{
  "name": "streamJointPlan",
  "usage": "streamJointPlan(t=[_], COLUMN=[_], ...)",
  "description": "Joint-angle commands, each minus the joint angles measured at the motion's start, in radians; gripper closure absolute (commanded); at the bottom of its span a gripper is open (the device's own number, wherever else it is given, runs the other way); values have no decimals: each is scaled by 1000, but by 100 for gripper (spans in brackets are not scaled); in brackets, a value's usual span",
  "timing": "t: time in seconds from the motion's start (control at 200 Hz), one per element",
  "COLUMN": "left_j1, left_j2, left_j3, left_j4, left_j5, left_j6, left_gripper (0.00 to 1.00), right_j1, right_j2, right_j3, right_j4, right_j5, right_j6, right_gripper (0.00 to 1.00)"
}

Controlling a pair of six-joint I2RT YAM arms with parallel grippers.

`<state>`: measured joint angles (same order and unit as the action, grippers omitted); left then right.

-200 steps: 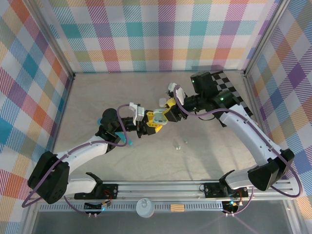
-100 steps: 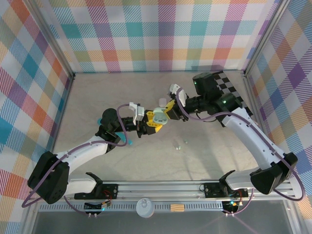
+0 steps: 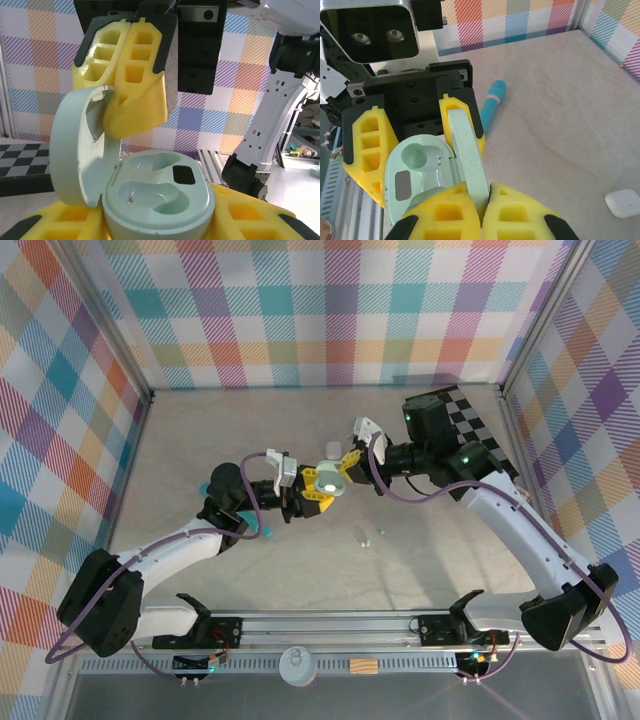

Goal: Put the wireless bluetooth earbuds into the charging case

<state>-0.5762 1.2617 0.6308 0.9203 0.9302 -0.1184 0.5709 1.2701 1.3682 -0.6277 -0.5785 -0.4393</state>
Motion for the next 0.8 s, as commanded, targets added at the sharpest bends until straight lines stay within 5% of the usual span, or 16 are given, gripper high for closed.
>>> streamJointPlan(t=[0.0,0.14,0.3,0.57,0.795], left_j1=[-4,-4,-4,-4,-3], left_j2=[12,16,17,11,4], left_j3=[17,18,24,7,3], left_j4=[82,84,72,48,24], left_j5=[10,2,-7,-86,-154], left_j6=[-38,-38,-38,0,25], left_gripper=[54,41,37,15,12], right_j1=[-2,-1,4,76,130], right_j2=[-28,-42,-52,-54,-44], right_j3=[-4,-16,-23,-21,-25], right_j4=[52,79,96,129,152], right_j5=[-4,22,59,264,405], right_j6=[-11,-7,-7,-2,5], right_gripper=[100,100,100,100,100])
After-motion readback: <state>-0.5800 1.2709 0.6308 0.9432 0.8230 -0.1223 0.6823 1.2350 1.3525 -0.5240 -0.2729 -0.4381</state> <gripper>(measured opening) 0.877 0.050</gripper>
